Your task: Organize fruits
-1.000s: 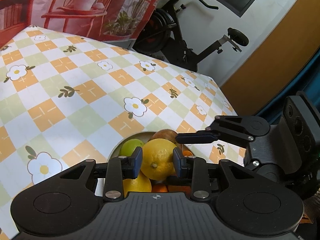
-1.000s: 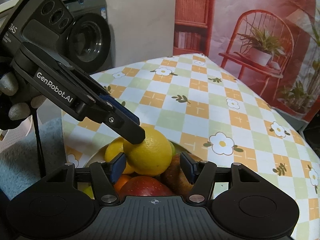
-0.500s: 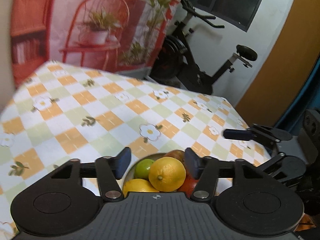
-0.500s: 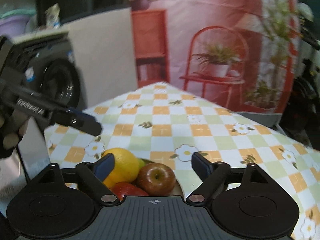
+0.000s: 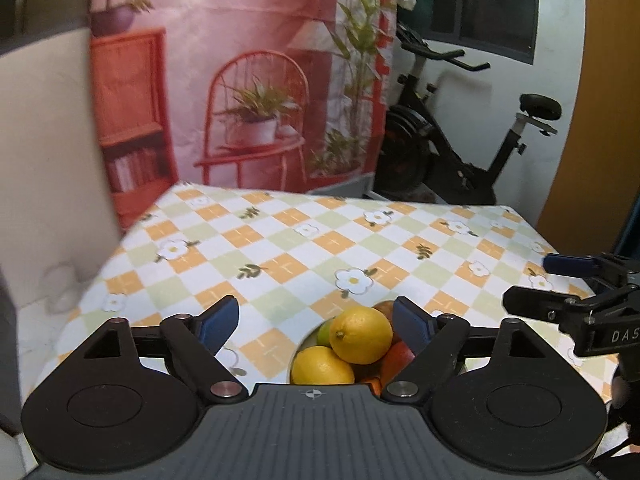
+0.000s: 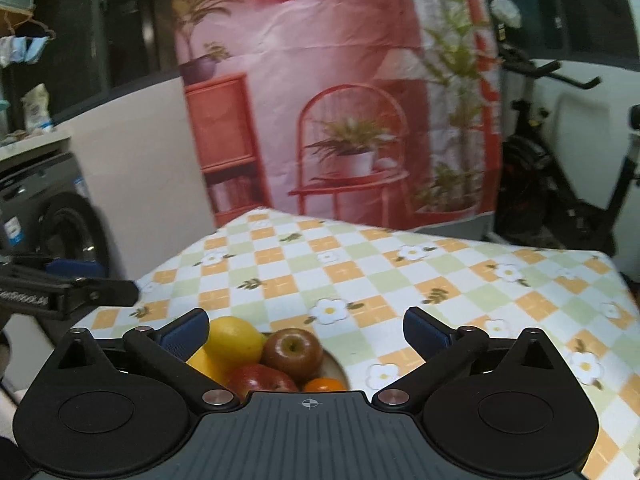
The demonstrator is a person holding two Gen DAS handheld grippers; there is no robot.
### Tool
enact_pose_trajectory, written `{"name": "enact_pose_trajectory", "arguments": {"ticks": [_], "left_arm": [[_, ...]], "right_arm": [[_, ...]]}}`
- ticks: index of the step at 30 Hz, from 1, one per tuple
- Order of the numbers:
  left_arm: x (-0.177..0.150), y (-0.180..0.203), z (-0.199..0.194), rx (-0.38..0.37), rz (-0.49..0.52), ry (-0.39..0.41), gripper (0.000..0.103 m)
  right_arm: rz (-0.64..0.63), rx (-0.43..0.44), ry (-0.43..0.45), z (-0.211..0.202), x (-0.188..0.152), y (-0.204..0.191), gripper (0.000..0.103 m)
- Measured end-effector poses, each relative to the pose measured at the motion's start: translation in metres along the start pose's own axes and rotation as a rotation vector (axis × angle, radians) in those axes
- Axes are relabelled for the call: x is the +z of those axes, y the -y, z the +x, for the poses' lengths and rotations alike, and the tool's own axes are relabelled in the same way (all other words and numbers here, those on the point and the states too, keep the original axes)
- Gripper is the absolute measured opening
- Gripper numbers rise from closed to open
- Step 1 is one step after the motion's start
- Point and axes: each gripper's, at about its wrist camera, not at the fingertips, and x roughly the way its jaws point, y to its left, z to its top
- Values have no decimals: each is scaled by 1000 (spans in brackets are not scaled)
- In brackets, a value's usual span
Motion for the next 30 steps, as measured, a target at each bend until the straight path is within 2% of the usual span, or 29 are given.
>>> {"name": "enact_pose_trajectory", "arguments": {"ticks": [4,11,30], "left_arm": [[0,5,-15,52,14,44,93],[-1,15,-27,85,29,78,103],[-2,17,-31,169,53,116,103]], "right_arm": [[34,-40,19,-11,0,2,103],[61,-85,22,-19,1,1,103],[61,-141,29,-21,-3,-2,103]]}}
